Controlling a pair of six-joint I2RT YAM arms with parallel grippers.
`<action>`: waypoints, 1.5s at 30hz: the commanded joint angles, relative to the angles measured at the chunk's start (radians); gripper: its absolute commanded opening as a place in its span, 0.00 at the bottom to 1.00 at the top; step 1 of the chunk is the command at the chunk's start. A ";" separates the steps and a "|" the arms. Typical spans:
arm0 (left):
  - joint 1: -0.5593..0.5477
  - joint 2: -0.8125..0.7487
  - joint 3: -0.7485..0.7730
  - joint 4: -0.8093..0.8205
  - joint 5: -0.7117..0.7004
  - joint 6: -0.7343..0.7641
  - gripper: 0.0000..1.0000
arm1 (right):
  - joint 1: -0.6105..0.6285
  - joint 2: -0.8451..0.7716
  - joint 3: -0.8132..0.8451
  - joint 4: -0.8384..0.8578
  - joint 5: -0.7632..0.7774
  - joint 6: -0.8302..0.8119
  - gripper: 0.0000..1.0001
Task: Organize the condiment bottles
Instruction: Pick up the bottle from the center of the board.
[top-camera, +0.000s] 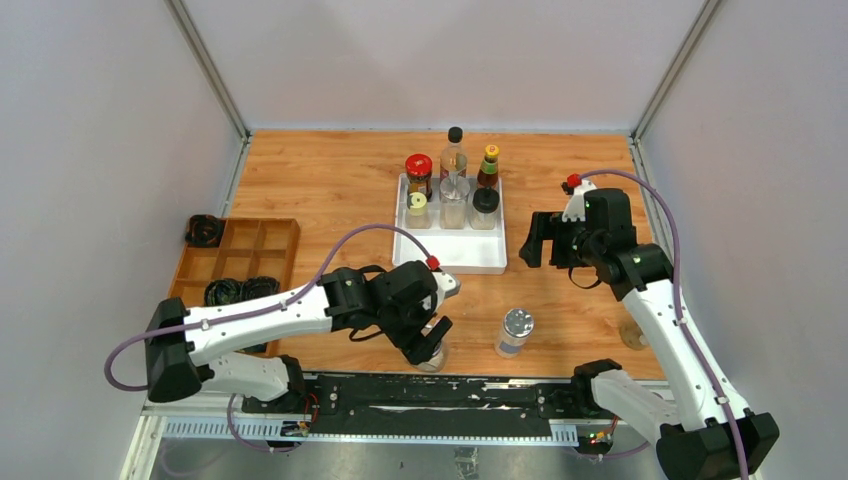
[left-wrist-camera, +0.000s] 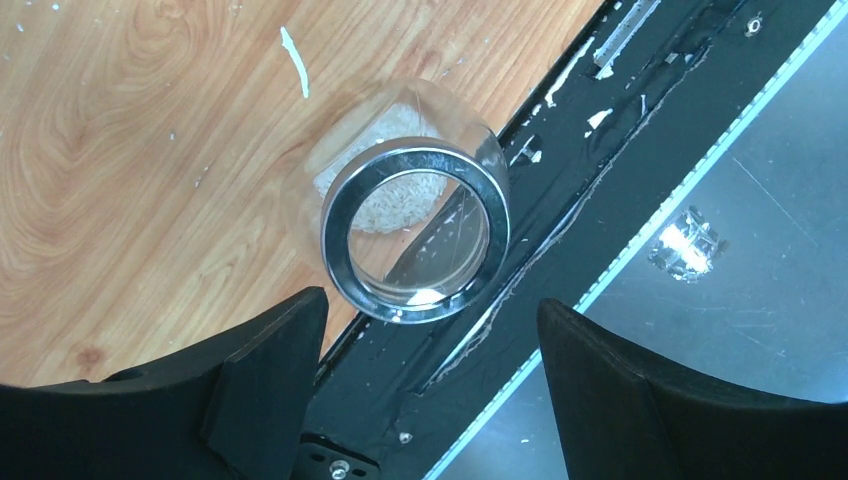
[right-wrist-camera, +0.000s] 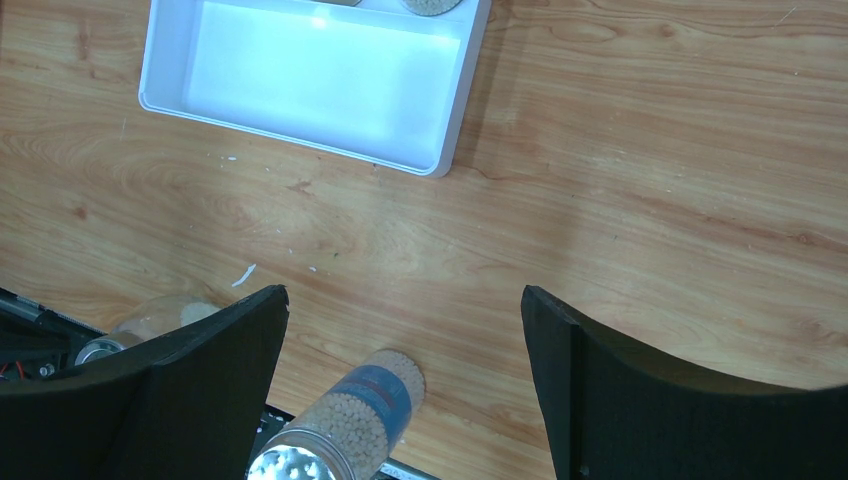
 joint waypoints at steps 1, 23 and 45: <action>-0.011 0.041 -0.009 0.042 0.024 0.047 0.83 | 0.012 -0.010 -0.013 -0.016 -0.018 0.001 0.93; -0.010 0.112 -0.018 0.082 -0.035 0.030 0.81 | 0.011 0.002 -0.039 0.005 -0.023 -0.004 0.93; -0.023 0.143 0.032 -0.007 -0.329 -0.059 0.74 | 0.011 0.006 -0.055 0.023 -0.031 -0.010 0.93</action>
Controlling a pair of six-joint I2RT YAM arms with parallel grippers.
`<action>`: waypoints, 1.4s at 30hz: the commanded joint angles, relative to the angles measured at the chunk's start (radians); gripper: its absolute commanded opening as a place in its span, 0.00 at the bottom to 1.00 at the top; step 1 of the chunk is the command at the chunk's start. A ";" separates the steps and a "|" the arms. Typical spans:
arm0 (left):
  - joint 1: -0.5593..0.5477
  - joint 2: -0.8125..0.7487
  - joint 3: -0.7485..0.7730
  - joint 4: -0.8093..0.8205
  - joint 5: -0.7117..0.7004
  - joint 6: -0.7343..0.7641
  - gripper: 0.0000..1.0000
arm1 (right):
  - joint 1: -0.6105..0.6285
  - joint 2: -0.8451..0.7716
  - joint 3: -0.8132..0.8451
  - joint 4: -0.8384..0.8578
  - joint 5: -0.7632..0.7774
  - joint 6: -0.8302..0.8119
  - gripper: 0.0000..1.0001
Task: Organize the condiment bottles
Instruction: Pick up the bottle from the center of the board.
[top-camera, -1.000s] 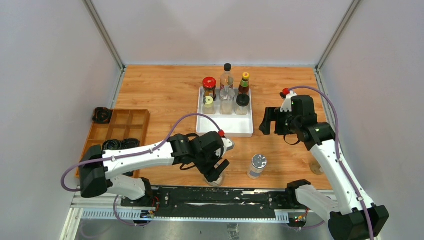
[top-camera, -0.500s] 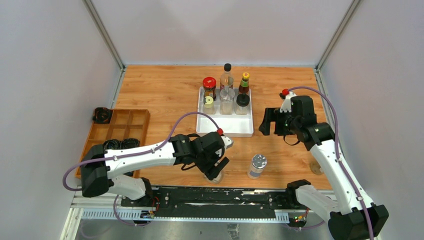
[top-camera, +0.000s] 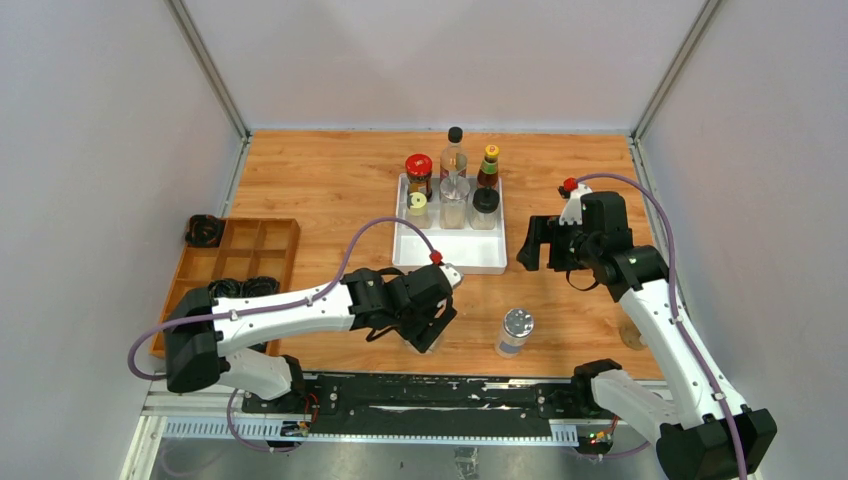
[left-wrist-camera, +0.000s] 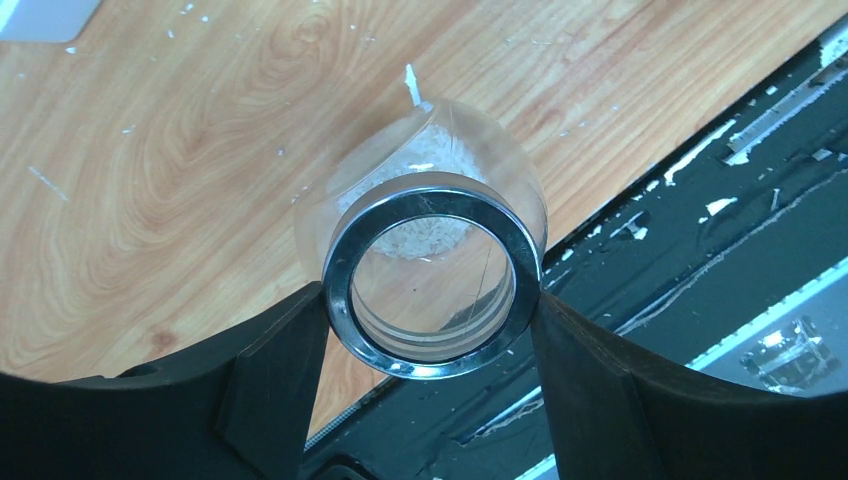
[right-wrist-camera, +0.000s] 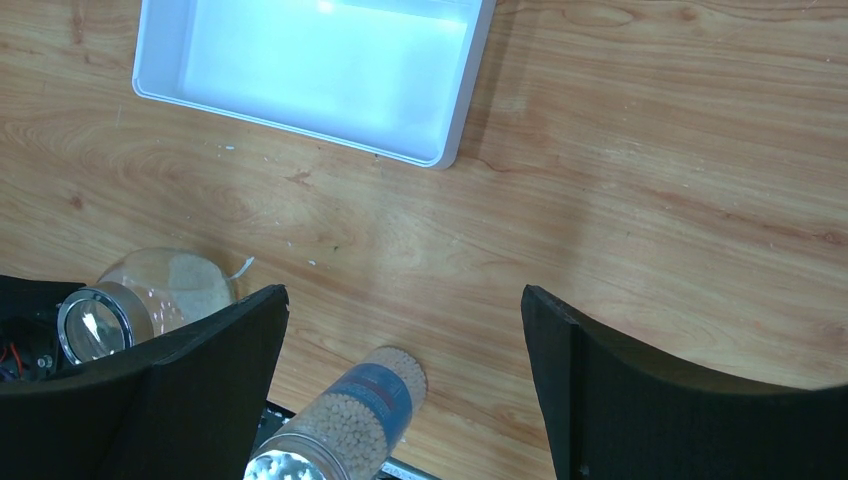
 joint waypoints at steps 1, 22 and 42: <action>-0.008 0.025 0.028 -0.058 -0.111 -0.013 0.73 | 0.010 0.003 -0.016 0.002 -0.013 -0.010 0.93; 0.027 0.118 0.269 -0.087 -0.141 -0.024 0.73 | 0.010 0.005 -0.019 0.002 -0.010 -0.015 0.92; 0.322 0.301 0.560 -0.086 -0.007 0.091 0.72 | 0.010 0.008 -0.030 0.004 -0.006 -0.020 0.93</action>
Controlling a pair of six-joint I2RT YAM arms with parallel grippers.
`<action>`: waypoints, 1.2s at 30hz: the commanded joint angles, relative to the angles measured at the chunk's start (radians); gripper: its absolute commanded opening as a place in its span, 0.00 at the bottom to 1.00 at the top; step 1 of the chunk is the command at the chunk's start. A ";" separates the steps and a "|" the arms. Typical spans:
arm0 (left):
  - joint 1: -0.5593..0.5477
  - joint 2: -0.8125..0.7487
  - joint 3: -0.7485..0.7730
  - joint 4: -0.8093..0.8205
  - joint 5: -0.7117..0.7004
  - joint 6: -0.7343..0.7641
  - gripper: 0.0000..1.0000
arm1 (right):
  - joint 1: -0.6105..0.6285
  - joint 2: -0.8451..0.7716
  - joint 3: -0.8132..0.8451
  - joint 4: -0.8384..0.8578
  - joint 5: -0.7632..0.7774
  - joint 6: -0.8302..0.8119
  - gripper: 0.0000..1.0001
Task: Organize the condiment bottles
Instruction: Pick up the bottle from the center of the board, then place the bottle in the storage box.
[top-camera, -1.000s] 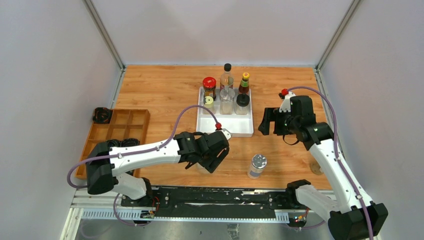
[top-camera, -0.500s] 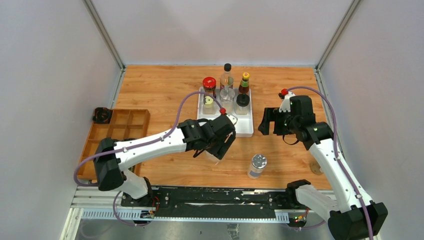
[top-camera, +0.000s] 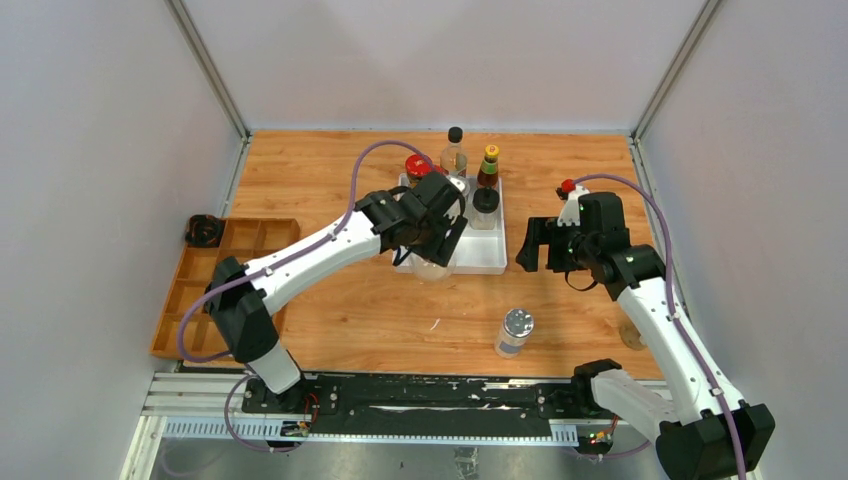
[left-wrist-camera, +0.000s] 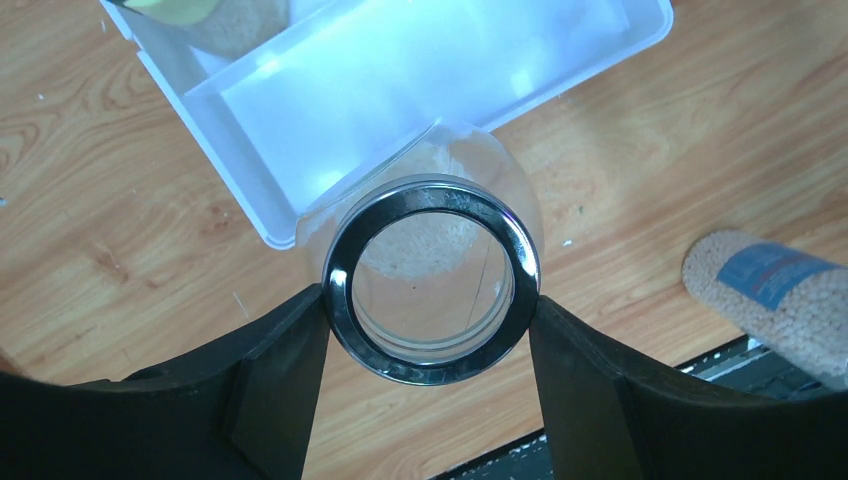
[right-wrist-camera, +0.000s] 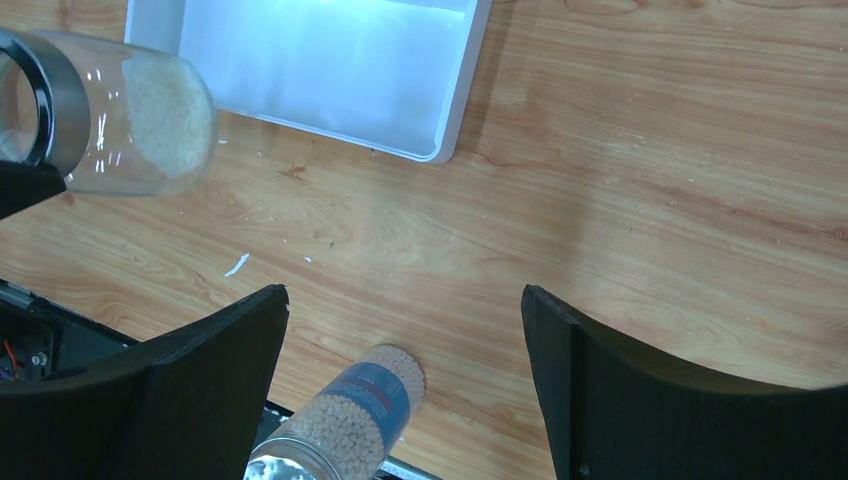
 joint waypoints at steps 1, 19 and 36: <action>0.038 0.046 0.089 0.024 0.033 0.025 0.72 | 0.010 -0.004 -0.019 -0.004 -0.002 -0.019 0.93; 0.147 0.111 0.081 0.105 0.041 0.013 0.72 | 0.010 -0.009 -0.029 -0.006 -0.001 -0.024 0.93; 0.189 0.146 0.070 0.110 0.104 0.062 0.72 | 0.010 -0.002 -0.037 -0.002 -0.002 -0.020 0.93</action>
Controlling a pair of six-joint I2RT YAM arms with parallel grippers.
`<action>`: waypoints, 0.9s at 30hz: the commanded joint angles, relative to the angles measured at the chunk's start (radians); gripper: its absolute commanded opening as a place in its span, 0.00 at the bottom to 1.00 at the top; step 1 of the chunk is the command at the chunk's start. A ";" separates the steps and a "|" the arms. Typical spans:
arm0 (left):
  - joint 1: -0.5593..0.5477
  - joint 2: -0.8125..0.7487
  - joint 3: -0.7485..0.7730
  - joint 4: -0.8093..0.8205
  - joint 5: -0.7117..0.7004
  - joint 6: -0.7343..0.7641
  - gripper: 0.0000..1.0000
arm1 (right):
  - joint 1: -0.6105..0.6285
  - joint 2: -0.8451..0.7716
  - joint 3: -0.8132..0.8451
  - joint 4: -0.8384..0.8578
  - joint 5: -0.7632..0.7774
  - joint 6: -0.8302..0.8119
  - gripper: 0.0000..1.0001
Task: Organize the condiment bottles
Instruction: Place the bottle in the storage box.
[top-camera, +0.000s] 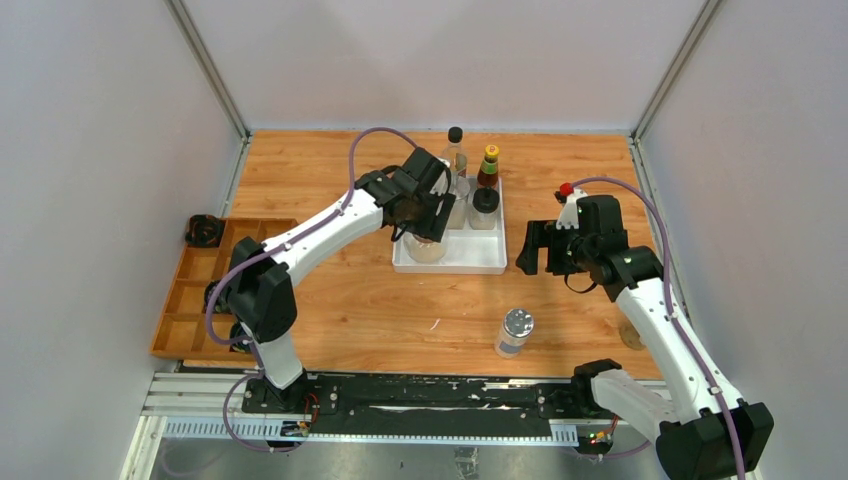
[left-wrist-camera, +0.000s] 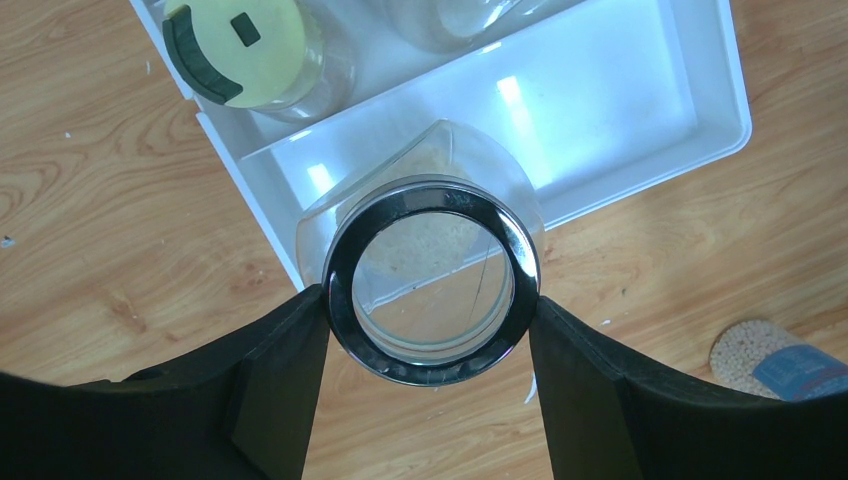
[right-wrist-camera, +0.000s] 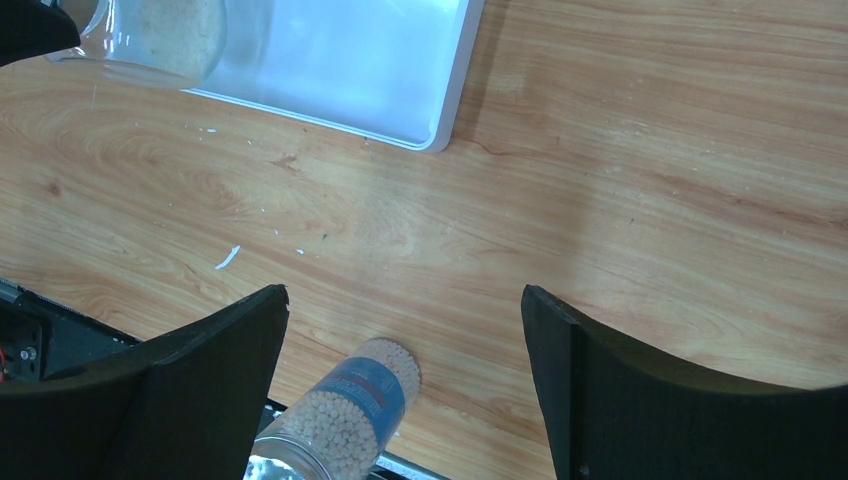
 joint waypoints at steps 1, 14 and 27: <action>0.006 0.004 -0.013 0.037 0.013 0.032 0.72 | 0.010 0.000 -0.013 -0.003 -0.004 -0.012 0.93; 0.042 0.018 -0.070 0.102 0.036 0.066 0.72 | 0.010 0.016 -0.005 0.000 -0.012 -0.011 0.93; 0.071 0.039 -0.098 0.124 0.064 0.060 0.72 | 0.010 0.023 -0.002 0.000 -0.010 -0.012 0.93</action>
